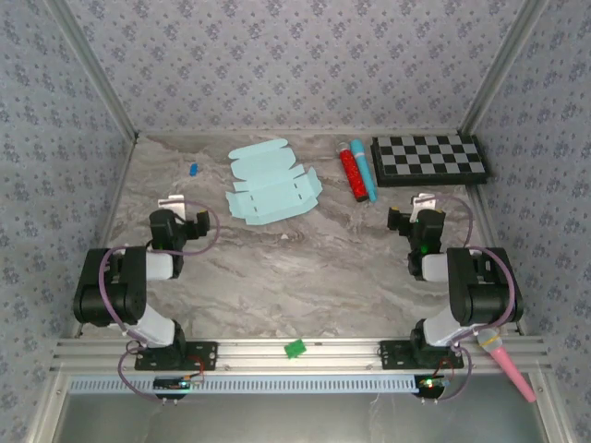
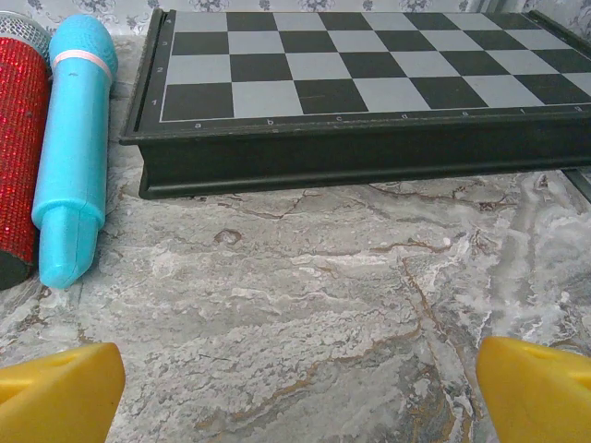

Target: Fold the paper box

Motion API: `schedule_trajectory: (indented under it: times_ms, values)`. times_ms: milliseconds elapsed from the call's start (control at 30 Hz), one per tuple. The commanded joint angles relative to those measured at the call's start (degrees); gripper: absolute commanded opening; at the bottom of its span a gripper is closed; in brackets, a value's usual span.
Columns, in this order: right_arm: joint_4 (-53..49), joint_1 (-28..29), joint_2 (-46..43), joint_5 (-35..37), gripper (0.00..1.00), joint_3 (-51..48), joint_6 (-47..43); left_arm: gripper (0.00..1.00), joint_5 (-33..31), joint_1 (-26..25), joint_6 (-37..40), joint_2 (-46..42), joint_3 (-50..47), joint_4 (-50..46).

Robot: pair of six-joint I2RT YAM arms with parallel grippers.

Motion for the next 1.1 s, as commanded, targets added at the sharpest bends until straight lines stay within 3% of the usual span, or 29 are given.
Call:
schedule_trajectory:
  times_ms: [0,900,1000,1067]
  values:
    - [1.17,0.29,0.54,1.06,1.00,0.23,0.40,1.00,-0.06,-0.20,0.16,-0.11,1.21,1.12]
    - [2.18,0.64,-0.44,2.90,1.00,-0.59,0.65,1.00,0.22,0.00,-0.14,-0.76,1.20,1.02]
    - [-3.27,0.62,-5.92,4.40,1.00,-0.34,0.99,1.00,-2.03,-0.16,-0.72,-5.63,3.39,-6.58]
    - [-12.47,0.55,-10.45,4.75,1.00,1.88,2.45,0.99,-5.38,-0.20,-2.69,-9.00,6.90,-15.65]
